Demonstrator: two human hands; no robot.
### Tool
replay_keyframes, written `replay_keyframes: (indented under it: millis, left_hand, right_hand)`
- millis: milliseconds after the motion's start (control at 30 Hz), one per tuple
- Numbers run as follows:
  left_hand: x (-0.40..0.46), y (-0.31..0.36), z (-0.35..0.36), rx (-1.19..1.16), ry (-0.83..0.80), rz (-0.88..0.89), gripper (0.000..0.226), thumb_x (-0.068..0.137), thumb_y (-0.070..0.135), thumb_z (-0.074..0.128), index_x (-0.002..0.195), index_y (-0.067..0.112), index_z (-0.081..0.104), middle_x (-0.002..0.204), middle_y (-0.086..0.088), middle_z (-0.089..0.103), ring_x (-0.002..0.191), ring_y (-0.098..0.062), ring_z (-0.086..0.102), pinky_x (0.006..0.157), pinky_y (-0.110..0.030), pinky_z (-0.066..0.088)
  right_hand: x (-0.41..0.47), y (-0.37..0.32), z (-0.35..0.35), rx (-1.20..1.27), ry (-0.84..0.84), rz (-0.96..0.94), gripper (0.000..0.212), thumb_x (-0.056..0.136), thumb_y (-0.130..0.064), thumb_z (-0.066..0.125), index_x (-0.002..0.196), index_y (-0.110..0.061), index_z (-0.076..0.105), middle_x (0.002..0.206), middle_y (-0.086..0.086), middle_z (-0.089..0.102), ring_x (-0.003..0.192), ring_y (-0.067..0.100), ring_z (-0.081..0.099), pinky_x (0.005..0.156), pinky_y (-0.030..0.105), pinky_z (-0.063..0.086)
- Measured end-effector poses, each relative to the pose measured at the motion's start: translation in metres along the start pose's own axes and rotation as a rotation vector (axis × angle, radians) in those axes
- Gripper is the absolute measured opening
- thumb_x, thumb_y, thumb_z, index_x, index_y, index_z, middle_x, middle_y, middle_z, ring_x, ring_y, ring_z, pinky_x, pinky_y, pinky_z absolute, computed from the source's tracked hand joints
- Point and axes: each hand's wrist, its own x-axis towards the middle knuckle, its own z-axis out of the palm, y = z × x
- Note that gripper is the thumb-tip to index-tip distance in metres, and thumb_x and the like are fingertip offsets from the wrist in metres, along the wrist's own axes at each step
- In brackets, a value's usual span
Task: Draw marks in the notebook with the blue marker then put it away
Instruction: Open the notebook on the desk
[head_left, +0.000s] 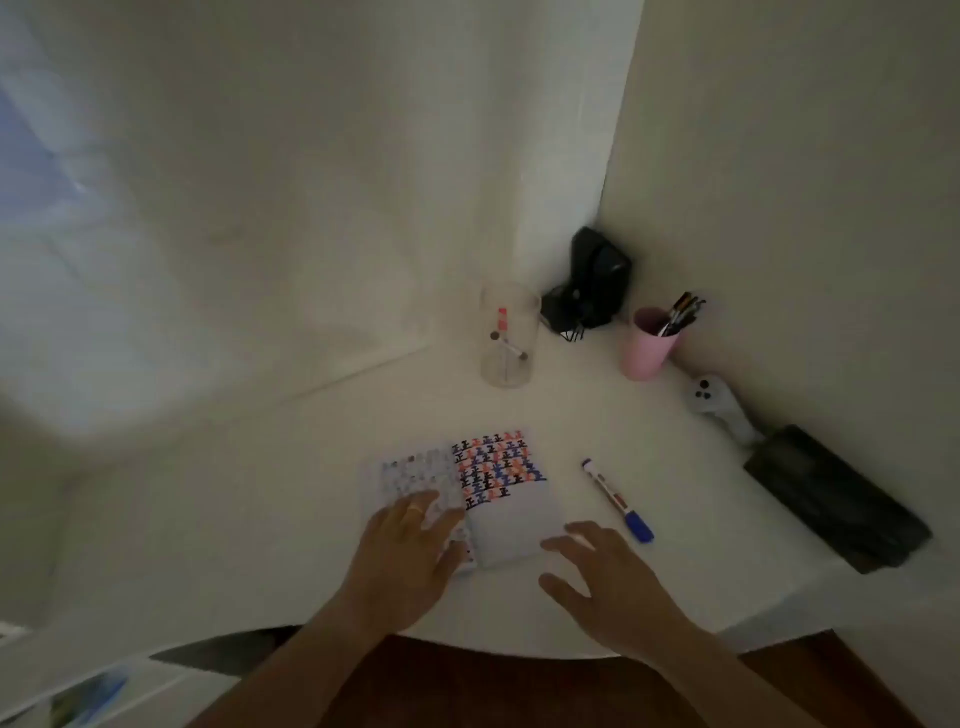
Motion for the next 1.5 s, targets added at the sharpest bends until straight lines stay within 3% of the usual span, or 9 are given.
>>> replay_keyframes:
  millis: [100,267,500,667,833,967,1100,1367,1500]
  left_hand:
    - [0.022,-0.01,0.052,0.028,0.052,0.012,0.052,0.097,0.058,0.03,0.144,0.038,0.042,0.155,-0.009,0.043,0.142,-0.031,0.041,0.11,-0.054,0.039]
    - [0.024,-0.019,0.106,0.049,0.204,0.053,0.061,0.094,0.07,0.027,0.151,0.048,0.025,0.166,-0.005,0.017,0.154,-0.025,0.011,0.121,-0.056,0.017]
    - [0.021,-0.015,0.118,0.073,0.293,0.016,0.066,0.088,0.079,0.03,0.147,0.05,0.03,0.162,-0.006,0.029,0.149,-0.027,0.025,0.119,-0.056,0.023]
    - [0.017,-0.009,0.118,0.122,0.368,-0.026,0.067,0.084,0.083,0.024,0.143,0.052,0.036,0.156,-0.008,0.04,0.142,-0.03,0.036,0.114,-0.051,0.032]
    - [0.005,-0.001,0.116,0.109,0.268,-0.089,0.067,0.085,0.081,0.023,0.144,0.052,0.031,0.16,-0.012,0.032,0.147,-0.032,0.027,0.118,-0.054,0.023]
    - [-0.014,0.013,0.119,0.068,0.192,-0.183,0.055,0.093,0.07,0.023,0.145,0.055,0.023,0.166,-0.01,0.019,0.152,-0.033,0.014,0.121,-0.054,0.014]
    - [-0.021,0.018,0.116,0.039,0.155,-0.204,0.053,0.095,0.067,0.019,0.147,0.056,0.016,0.168,-0.007,0.008,0.154,-0.031,0.005,0.122,-0.054,0.006]
    - [-0.013,0.006,0.107,0.197,0.169,-0.095,0.053,0.094,0.068,0.022,0.145,0.054,0.024,0.158,-0.013,0.03,0.142,-0.036,0.029,0.112,-0.054,0.028]
    - [0.006,-0.011,0.093,0.242,0.174,0.022,0.058,0.086,0.078,0.02,0.136,0.053,0.034,0.141,-0.015,0.043,0.129,-0.036,0.043,0.1,-0.051,0.04]
  right_hand:
    - [0.04,0.028,0.045,-0.109,0.036,-0.035,0.06,0.089,-0.068,0.03,0.144,-0.046,0.04,0.16,-0.007,0.032,0.146,0.017,0.028,0.117,0.036,0.031]
    - [0.064,0.054,0.096,-0.249,0.273,-0.092,0.058,0.087,-0.071,0.035,0.135,-0.044,0.052,0.146,0.003,0.051,0.134,0.031,0.046,0.107,0.05,0.041]
    - [0.064,0.054,0.106,-0.248,0.346,-0.095,0.062,0.086,-0.074,0.024,0.139,-0.048,0.041,0.153,-0.004,0.037,0.141,0.022,0.03,0.113,0.041,0.028]
    - [0.056,0.052,0.107,-0.233,0.431,-0.138,0.056,0.086,-0.071,0.031,0.133,-0.045,0.048,0.143,-0.004,0.045,0.129,0.019,0.038,0.106,0.038,0.035]
    - [0.048,0.054,0.109,-0.249,0.463,-0.145,0.051,0.093,-0.06,0.038,0.136,-0.037,0.053,0.144,0.0,0.051,0.128,0.023,0.044,0.107,0.039,0.038]
    - [0.031,0.049,0.118,-0.203,0.362,-0.11,0.054,0.102,-0.048,0.028,0.152,-0.032,0.034,0.165,0.004,0.028,0.15,0.024,0.025,0.122,0.038,0.02]
    - [0.026,0.047,0.124,-0.205,0.386,-0.089,0.057,0.101,-0.05,0.022,0.155,-0.032,0.027,0.168,0.005,0.022,0.153,0.022,0.02,0.124,0.039,0.016]
    - [0.035,0.05,0.121,-0.231,0.398,-0.102,0.055,0.101,-0.051,0.03,0.154,-0.035,0.031,0.167,0.001,0.025,0.153,0.02,0.021,0.123,0.036,0.018]
    - [0.041,0.062,0.111,-0.225,0.505,-0.142,0.047,0.099,-0.046,0.041,0.144,-0.034,0.048,0.157,0.0,0.042,0.142,0.025,0.042,0.109,0.04,0.042]
